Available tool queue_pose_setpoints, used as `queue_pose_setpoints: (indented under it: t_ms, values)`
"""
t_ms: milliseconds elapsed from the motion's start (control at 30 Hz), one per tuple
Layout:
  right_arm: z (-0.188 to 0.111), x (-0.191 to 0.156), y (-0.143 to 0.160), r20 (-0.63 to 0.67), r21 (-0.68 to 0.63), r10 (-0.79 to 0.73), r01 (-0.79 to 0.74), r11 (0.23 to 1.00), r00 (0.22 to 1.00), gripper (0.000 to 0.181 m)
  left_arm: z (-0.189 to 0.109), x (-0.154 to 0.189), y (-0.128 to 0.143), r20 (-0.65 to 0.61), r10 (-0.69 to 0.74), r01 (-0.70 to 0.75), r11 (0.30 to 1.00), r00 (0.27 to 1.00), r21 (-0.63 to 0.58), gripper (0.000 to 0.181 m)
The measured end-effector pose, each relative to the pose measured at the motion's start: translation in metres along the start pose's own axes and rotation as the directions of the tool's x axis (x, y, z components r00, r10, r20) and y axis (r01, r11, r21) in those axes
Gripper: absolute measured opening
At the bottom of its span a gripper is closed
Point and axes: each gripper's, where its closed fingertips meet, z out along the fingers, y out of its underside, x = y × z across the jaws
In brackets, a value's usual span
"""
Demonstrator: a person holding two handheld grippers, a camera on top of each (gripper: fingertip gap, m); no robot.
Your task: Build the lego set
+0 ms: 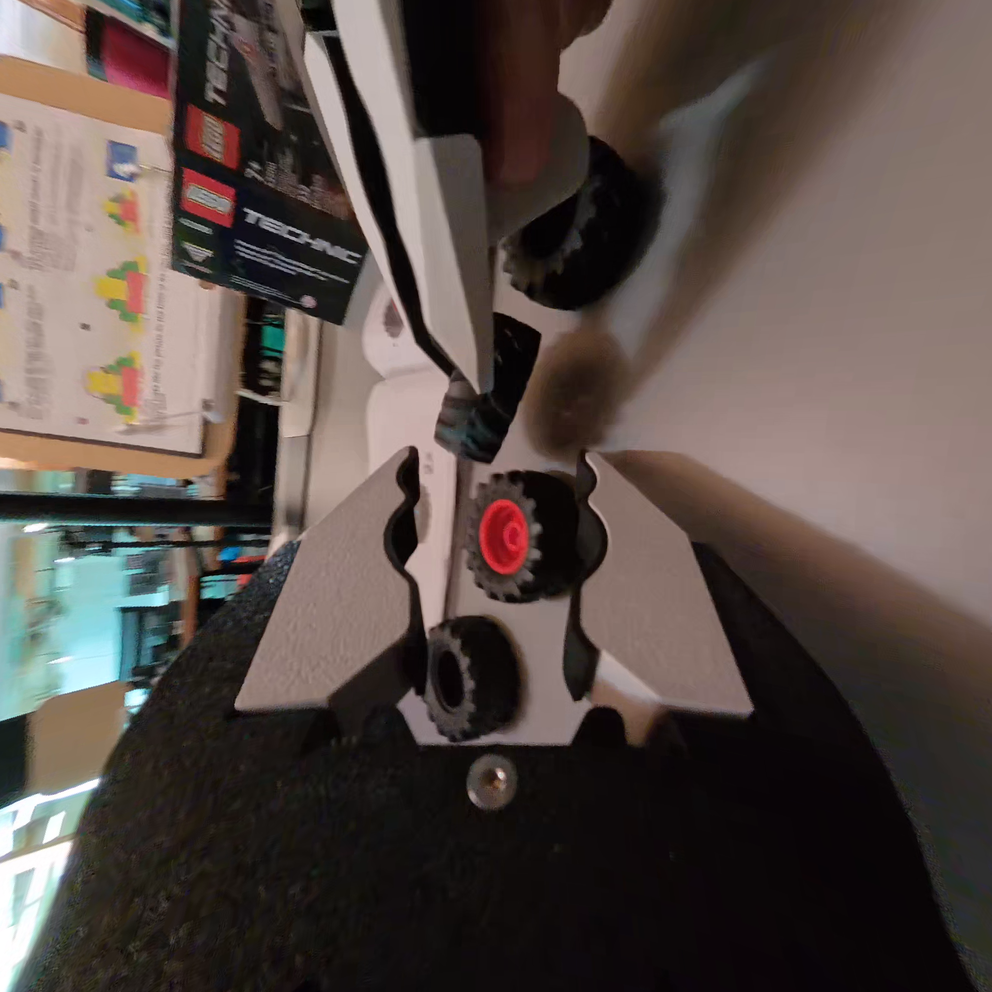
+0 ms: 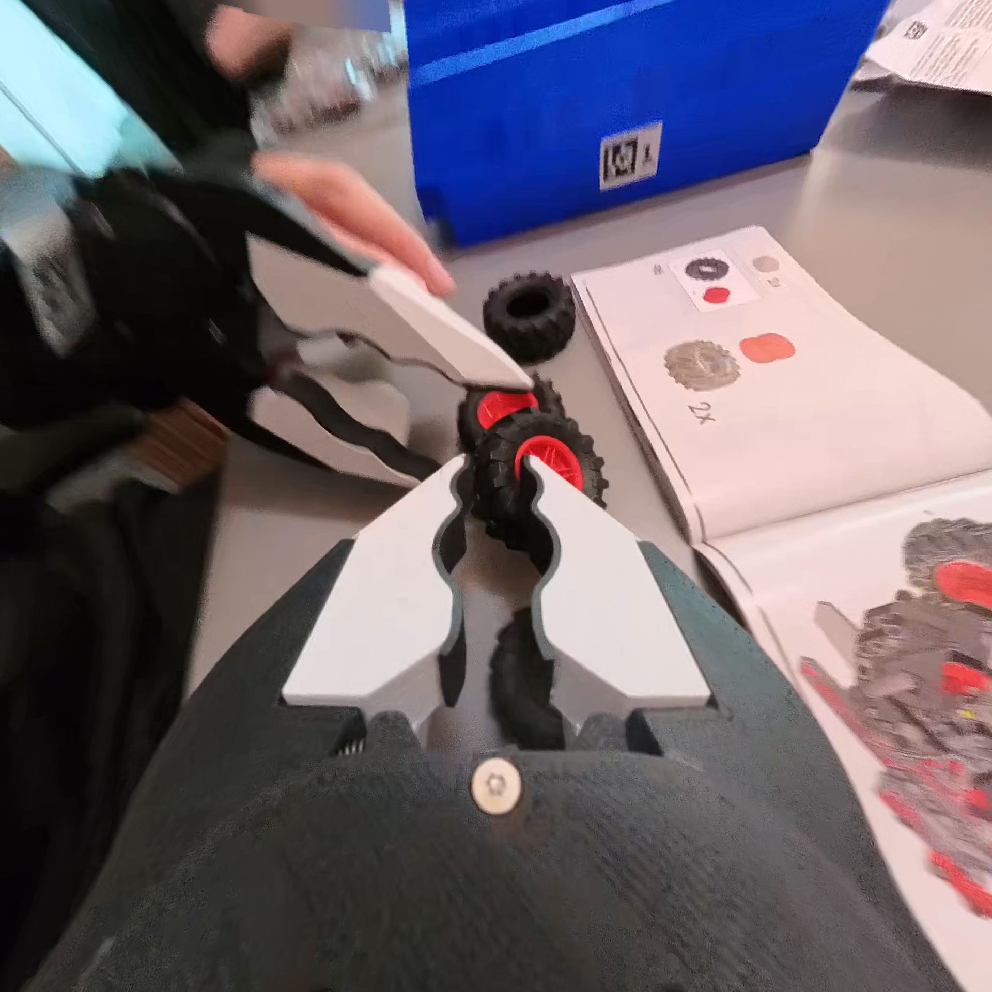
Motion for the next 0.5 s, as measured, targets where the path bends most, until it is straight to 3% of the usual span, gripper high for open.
queue_pose_setpoints:
  t_ms: [33,167,267,367,400,433,500]
  values:
    - [-0.005,-0.003,-0.01,0.044,0.063,0.085,-0.088,0.994,0.995,0.015,0.002,-0.004,-0.004,0.029,0.009,-0.009,1.0,1.0,0.005,0.056]
    - [-0.02,0.0,-0.025,0.225,0.193,0.374,-0.417,0.888,0.9,0.013,0.005,-0.012,-0.019,0.038,-0.139,0.136,0.989,0.99,0.063,0.062]
    - [-0.021,-0.002,-0.027,0.334,0.221,0.455,-0.538,0.814,0.826,0.013,0.009,-0.016,-0.02,0.039,-0.281,0.278,0.958,0.959,0.064,0.063]
    - [-0.018,0.002,-0.021,0.301,0.219,0.46,-0.53,0.819,0.835,0.006,0.011,-0.016,-0.018,0.046,-0.337,0.335,0.941,0.94,0.038,0.044]
    - [-0.02,0.004,-0.023,0.288,0.239,0.446,-0.515,0.823,0.847,0.0,0.011,-0.013,-0.018,0.017,-0.343,0.342,0.939,0.939,0.03,0.025]
    - [-0.024,0.007,-0.027,0.272,0.27,0.425,-0.492,0.828,0.863,0.0,0.01,-0.011,-0.017,-0.016,-0.372,0.372,0.928,0.928,0.018,0.026]
    - [-0.031,0.006,-0.03,0.239,0.281,0.369,-0.428,0.859,0.898,0.02,0.009,-0.01,-0.012,-0.078,-0.47,0.468,0.882,0.879,-0.046,0.026]
